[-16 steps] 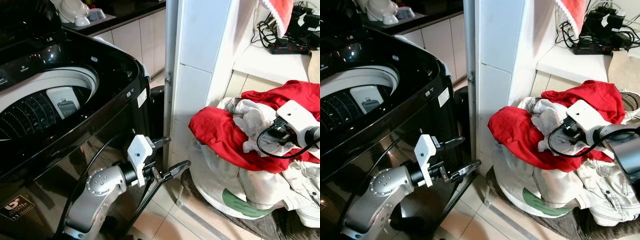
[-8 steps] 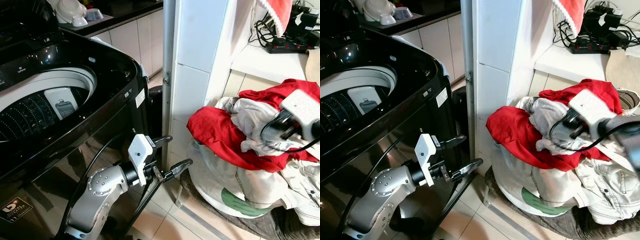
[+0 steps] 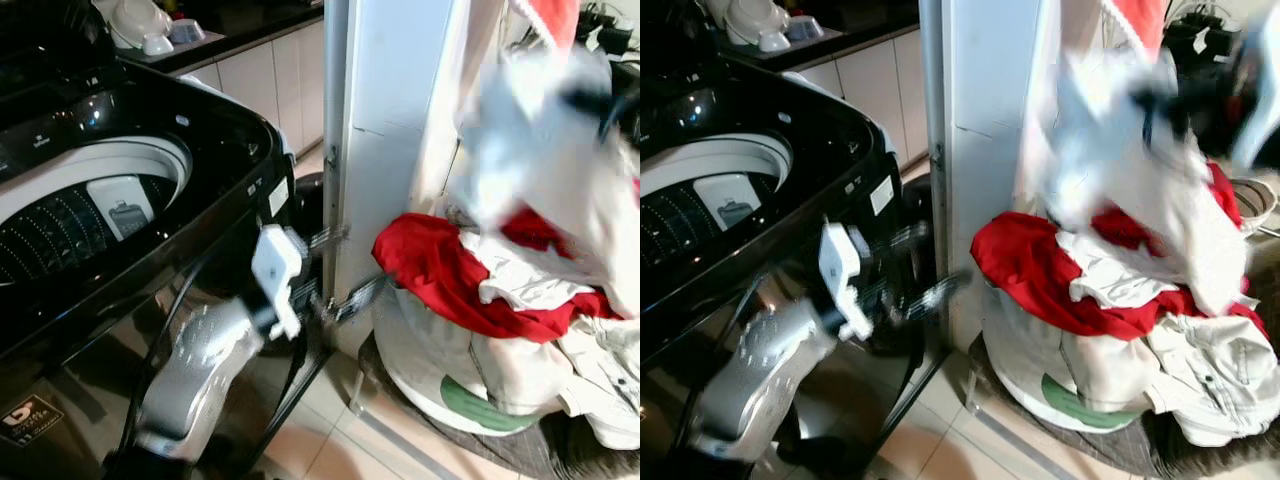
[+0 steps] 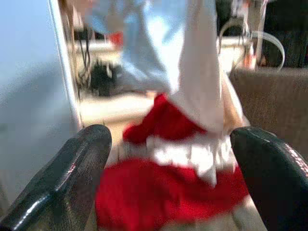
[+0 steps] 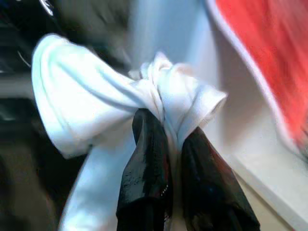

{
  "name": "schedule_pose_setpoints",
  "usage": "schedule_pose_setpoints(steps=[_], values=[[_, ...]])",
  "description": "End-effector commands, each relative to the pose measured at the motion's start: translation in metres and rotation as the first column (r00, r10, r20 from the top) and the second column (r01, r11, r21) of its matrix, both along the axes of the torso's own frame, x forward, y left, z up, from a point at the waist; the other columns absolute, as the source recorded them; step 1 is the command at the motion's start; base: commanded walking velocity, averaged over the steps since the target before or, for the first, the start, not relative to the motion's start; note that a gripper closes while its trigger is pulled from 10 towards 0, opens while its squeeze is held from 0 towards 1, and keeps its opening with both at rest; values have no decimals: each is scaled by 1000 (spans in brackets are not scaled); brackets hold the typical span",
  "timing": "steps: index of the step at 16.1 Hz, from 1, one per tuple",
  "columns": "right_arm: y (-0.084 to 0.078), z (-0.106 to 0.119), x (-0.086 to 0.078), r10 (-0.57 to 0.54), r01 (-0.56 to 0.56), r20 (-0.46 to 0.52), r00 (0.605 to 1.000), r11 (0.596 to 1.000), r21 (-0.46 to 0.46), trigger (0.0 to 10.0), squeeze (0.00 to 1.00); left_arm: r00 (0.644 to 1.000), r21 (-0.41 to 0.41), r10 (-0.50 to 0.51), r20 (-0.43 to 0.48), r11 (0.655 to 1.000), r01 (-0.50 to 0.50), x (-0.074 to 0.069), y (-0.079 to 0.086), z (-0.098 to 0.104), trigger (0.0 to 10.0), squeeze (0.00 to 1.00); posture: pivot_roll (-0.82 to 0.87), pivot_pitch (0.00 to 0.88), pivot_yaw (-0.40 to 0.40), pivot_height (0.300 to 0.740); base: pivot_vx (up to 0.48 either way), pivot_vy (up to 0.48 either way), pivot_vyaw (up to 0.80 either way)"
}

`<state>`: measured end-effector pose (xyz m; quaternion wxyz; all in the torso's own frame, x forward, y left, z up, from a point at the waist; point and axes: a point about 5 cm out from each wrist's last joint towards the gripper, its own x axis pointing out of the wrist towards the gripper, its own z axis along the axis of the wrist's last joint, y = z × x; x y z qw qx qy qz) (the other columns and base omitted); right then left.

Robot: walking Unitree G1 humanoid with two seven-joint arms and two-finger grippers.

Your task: Clothes washing

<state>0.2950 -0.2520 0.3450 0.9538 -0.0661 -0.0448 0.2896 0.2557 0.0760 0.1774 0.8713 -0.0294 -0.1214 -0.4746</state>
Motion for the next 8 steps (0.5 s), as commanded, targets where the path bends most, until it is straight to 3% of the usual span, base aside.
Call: schedule_pose_setpoints(steps=[1,2,3,5,8], values=[[13,17,-3,60,-65,59,996,993,101,0,0,1000,-43,15,25,999,-14,3,1,15,10000,463,-91,0,19,740,0,0,0],[23,22,-2,98,-111,83,992,981,160,0,0,999,-71,21,40,997,-18,5,0,22,10000,1000,-90,0,18,740,0,0,0],[40,25,1,165,-181,87,982,958,223,0,0,997,-107,20,76,994,-12,5,-2,35,10000,1000,-87,0,12,740,0,0,0],[67,2,10,222,-218,10,975,947,237,0,0,985,-152,56,165,988,-31,5,-3,58,10000,1000,-79,0,2,740,0,0,0],[91,-16,11,304,-270,-63,951,909,318,0,0,972,-173,132,196,980,-99,10,0,65,10000,1000,-73,0,-4,740,0,0,0]])
